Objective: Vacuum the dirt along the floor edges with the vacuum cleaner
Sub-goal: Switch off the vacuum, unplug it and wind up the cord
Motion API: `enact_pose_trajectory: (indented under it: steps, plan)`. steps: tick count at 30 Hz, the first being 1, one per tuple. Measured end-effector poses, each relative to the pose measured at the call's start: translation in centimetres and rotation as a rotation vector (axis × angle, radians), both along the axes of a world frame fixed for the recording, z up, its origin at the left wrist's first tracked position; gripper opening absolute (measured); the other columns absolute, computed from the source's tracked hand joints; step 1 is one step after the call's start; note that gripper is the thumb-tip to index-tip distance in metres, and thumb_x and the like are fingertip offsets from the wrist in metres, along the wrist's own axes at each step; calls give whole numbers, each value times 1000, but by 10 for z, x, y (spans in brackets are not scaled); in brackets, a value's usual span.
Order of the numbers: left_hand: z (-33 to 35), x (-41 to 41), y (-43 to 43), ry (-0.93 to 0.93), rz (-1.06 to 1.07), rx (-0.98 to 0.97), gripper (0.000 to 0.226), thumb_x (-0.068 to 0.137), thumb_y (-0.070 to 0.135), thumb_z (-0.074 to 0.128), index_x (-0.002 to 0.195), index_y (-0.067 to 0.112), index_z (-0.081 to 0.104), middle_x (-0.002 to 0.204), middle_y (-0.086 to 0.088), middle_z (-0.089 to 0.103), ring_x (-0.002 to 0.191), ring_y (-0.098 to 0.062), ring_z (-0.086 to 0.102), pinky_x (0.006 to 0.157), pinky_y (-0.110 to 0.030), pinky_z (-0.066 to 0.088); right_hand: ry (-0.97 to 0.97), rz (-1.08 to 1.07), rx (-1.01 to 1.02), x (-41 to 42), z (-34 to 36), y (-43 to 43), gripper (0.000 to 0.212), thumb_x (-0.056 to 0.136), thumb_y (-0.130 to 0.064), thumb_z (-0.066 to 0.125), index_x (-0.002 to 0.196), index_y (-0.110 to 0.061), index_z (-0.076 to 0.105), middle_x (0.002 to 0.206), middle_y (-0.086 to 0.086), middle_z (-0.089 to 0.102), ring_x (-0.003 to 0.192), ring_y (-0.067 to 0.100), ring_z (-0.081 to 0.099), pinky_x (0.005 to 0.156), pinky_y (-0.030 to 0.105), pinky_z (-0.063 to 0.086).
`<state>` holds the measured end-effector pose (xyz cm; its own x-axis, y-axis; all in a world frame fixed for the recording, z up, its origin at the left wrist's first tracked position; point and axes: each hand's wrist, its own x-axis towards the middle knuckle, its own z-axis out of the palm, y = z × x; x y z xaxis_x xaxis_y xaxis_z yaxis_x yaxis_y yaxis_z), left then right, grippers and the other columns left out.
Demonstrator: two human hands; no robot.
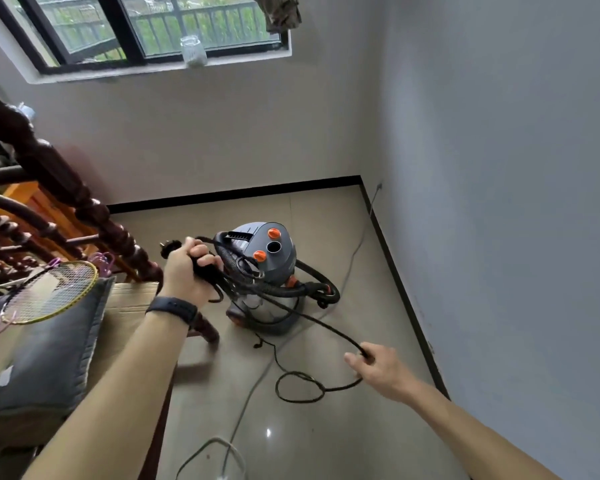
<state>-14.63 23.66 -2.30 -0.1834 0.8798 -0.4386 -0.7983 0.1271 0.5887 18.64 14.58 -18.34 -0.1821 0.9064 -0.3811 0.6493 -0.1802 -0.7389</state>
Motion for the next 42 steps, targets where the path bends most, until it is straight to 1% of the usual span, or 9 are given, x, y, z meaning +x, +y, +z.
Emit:
enact_pose_trajectory:
  steps: [3,6,8,11,18,24,31,36,42]
  plan:
    - [17,-32,4,65,61,12,33,104,32,40,73,23,45,51,12,37,35,-5,29,43,-16,38,87,-200,-221,37,-33,-15,43,105,-38,60,80,-3,64,84,14,78,84,21,75,67,26,46]
    - [13,-32,-4,334,-21,-84,31,103,34,44,75,23,48,50,12,36,35,-5,29,44,-18,37,112,-399,-296,53,-50,-20,46,107,-28,56,65,-10,54,60,16,68,80,41,75,71,38,45]
    - [-2,-16,-13,499,-124,-147,30,103,33,46,75,22,50,49,11,37,34,-5,31,44,-19,38,117,-456,-263,47,-46,-13,47,106,-35,51,65,-12,54,54,7,58,60,33,66,68,44,48]
    - [-32,20,-29,478,-273,-199,26,103,27,47,78,19,48,53,10,43,37,-6,35,52,-26,37,103,-447,-173,19,-17,13,44,109,-39,31,98,-8,61,84,8,59,80,30,61,74,37,38]
    - [-81,120,-49,393,-358,-312,28,102,29,51,89,6,62,73,-7,67,51,-15,58,52,-28,51,-64,137,319,-55,71,55,27,110,-29,41,121,-13,60,113,14,70,106,38,64,82,41,45]
    - [-86,126,-45,225,-187,-322,25,99,30,57,88,10,67,80,-2,70,65,-15,67,57,-28,54,-318,646,510,-45,62,40,55,108,-28,45,162,-22,31,111,7,63,101,30,59,77,41,47]
    - [-60,74,-20,62,64,-196,33,105,32,42,76,18,46,56,9,42,44,-10,43,72,-32,46,14,249,379,-12,1,53,17,91,-16,77,89,-3,66,97,4,55,86,21,51,79,30,44]
    - [-35,4,6,30,158,-132,34,104,34,43,72,23,44,53,12,33,39,-5,27,60,-21,36,167,23,-25,-30,-20,86,23,94,-28,73,86,-19,53,71,-5,68,67,14,70,67,32,53]
    - [-20,-64,47,76,172,-127,36,105,33,42,71,23,42,54,11,32,34,-5,26,43,-17,34,-10,164,101,-69,-22,122,25,98,-48,65,80,-32,71,88,-14,61,80,4,60,73,19,43]
